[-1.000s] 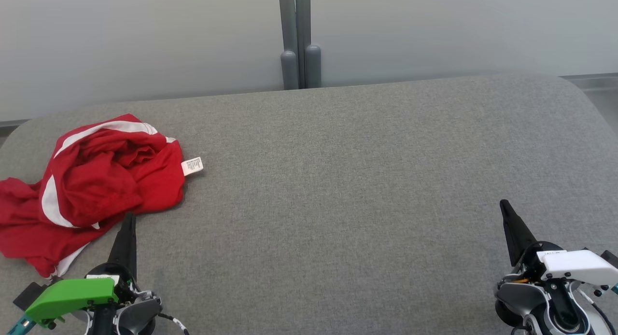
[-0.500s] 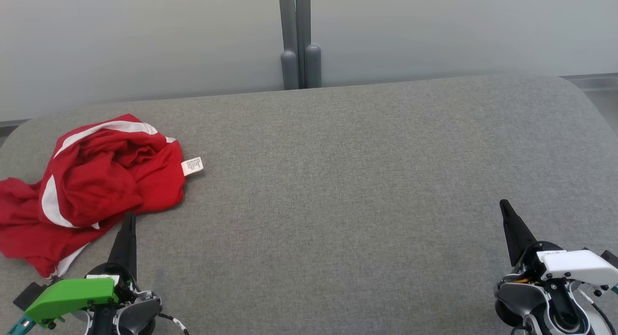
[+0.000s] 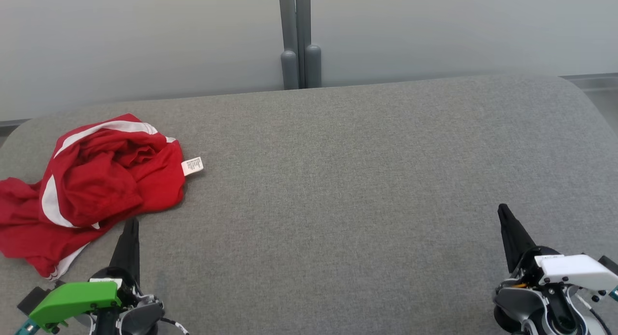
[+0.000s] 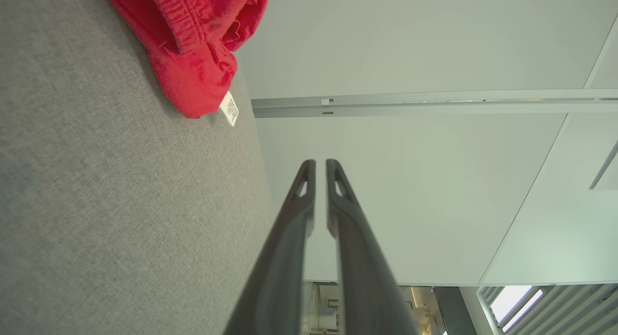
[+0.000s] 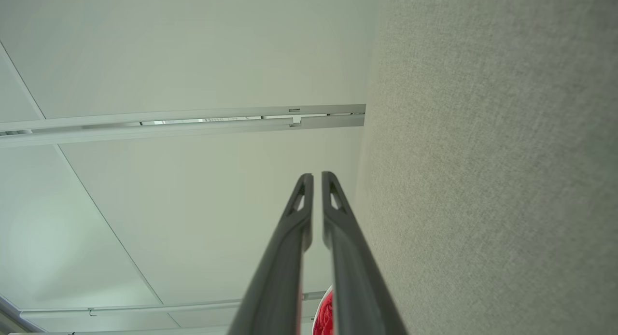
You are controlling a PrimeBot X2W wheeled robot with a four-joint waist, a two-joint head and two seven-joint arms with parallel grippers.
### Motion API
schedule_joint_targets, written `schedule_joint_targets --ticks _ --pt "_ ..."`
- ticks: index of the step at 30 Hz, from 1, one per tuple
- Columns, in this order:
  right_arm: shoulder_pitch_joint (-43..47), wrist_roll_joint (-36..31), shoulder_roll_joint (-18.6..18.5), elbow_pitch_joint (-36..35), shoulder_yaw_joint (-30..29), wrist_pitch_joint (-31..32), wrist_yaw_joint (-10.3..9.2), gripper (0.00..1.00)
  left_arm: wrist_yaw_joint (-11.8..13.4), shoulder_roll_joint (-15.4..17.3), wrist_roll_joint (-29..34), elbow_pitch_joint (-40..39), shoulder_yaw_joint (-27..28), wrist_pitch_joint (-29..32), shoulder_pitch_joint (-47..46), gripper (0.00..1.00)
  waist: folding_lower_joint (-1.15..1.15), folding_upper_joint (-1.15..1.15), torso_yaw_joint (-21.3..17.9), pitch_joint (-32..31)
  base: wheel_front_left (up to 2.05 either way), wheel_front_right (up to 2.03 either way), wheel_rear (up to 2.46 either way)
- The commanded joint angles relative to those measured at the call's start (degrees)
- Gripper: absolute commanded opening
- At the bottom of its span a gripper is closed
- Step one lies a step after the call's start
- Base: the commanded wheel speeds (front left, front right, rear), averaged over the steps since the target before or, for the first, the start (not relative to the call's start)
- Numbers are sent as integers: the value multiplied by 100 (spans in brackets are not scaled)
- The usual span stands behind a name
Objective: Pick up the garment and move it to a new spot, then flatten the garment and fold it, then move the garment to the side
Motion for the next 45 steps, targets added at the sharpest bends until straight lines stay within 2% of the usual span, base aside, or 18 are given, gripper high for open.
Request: schedule_joint_targets --ticks 1,11,20,34,45 --pt "2 1 0 0 1 -2 0 100 0 -1 -1 1 -2 -1 2 100 0 0 0 0 0 0 0" --pt "151 -128 15 -58 178 -261 0 100 1 -14 -8 18 -280 -245 93 100 0 0 7 4 0 0 0" --pt "198 -869 7 -219 254 -502 1 100 -2 35 395 76 -512 -497 100 100 0 0 14 6 0 0 0" --pt "245 -2500 -3 -538 306 -807 1 100 40 29 1861 191 -528 -803 49 100 0 0 31 21 0 0 0" --pt "256 -4112 -70 -752 491 -1038 1 100 32 55 3490 163 -598 -1033 27 100 0 0 32 34 0 0 0"
